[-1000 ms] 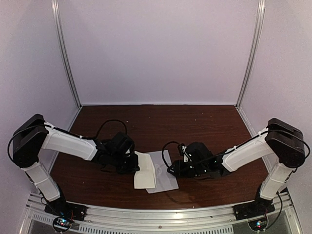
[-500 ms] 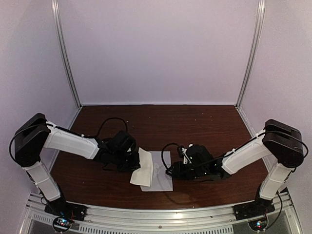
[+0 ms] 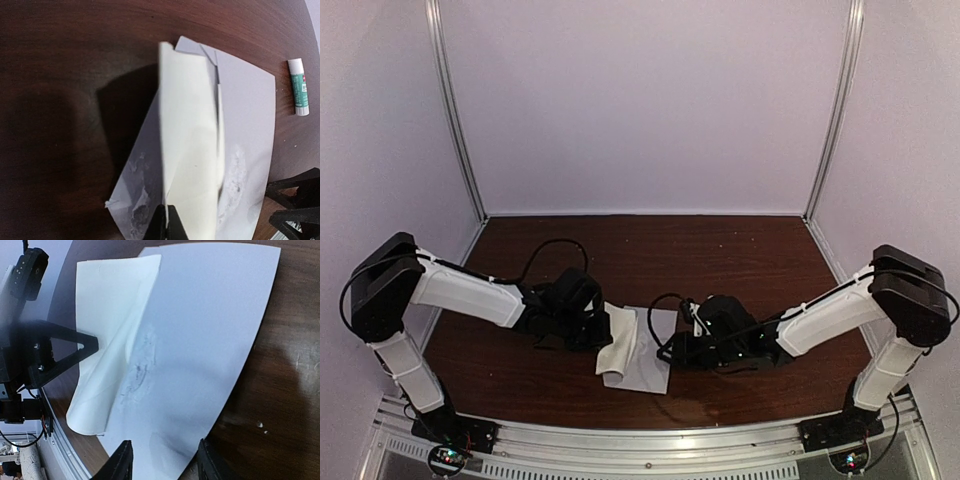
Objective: Place the letter into the envelope and seal it
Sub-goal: Place the letter in the envelope.
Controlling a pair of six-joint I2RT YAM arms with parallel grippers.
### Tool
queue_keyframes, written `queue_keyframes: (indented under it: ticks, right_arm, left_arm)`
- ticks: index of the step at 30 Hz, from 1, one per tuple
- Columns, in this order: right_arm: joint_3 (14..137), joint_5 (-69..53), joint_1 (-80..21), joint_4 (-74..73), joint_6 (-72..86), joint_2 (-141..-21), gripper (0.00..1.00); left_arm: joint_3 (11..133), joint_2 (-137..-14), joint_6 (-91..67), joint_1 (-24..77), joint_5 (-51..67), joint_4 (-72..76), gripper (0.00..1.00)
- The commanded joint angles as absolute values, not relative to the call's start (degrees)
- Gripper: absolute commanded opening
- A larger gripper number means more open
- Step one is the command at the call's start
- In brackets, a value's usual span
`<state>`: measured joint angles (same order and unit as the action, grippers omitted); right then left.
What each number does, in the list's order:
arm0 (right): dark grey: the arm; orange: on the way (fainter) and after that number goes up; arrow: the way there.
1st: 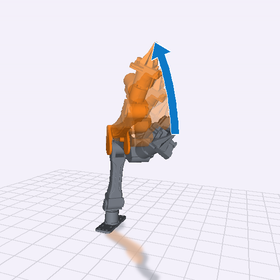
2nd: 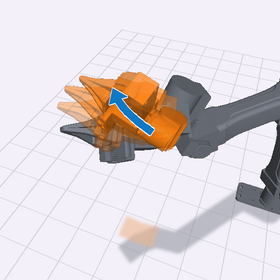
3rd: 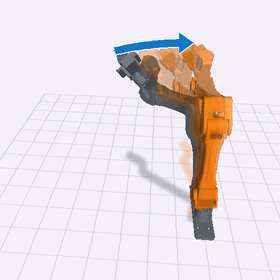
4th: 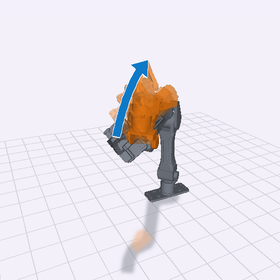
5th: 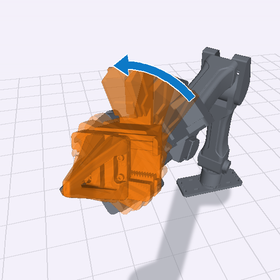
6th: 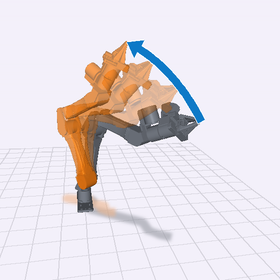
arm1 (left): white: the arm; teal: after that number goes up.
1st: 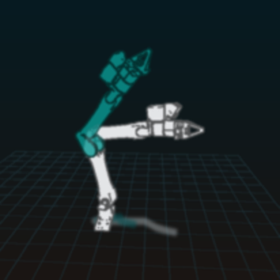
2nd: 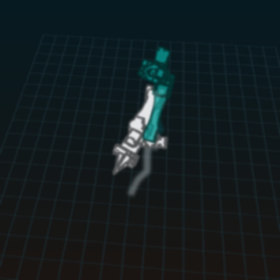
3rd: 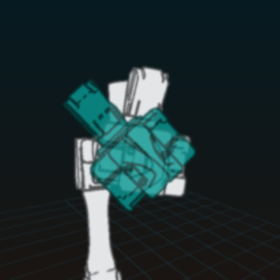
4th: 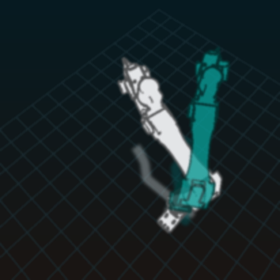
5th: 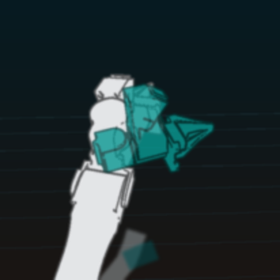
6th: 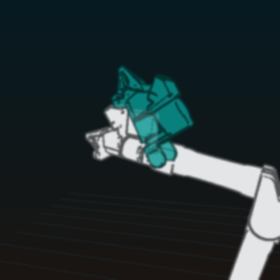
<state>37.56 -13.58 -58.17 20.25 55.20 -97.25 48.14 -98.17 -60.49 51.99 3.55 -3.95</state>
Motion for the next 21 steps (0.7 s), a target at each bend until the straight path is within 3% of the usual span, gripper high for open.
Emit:
queue_keyframes:
  ticks: [1, 4, 9, 12, 21]
  right_arm:
    - [38.9, -8.0, -58.4, 15.1, 52.6, -91.1, 0.49]
    - [39.2, -5.0, -58.4, 11.6, 51.8, -87.5, 0.54]
    - [37.9, -2.3, -58.4, 9.3, 52.1, -84.0, 0.58]
    - [37.5, -2.0, -58.4, 9.1, 52.3, -83.7, 0.59]
    - [36.2, -3.1, -58.4, 11.2, 53.5, -85.4, 0.59]
  left_arm:
    - [47.9, -94.0, -57.1, 52.8, 3.0, -1.5, 0.05]
    - [46.9, -91.6, -56.0, 52.8, 2.7, -1.5, 0.21]
    - [46.4, -88.1, -54.3, 52.8, 2.4, -2.9, 0.34]
    - [45.4, -86.4, -54.4, 52.8, 2.9, -2.9, 0.38]
    - [42.7, -86.8, -56.0, 52.7, 3.5, -3.4, 0.39]
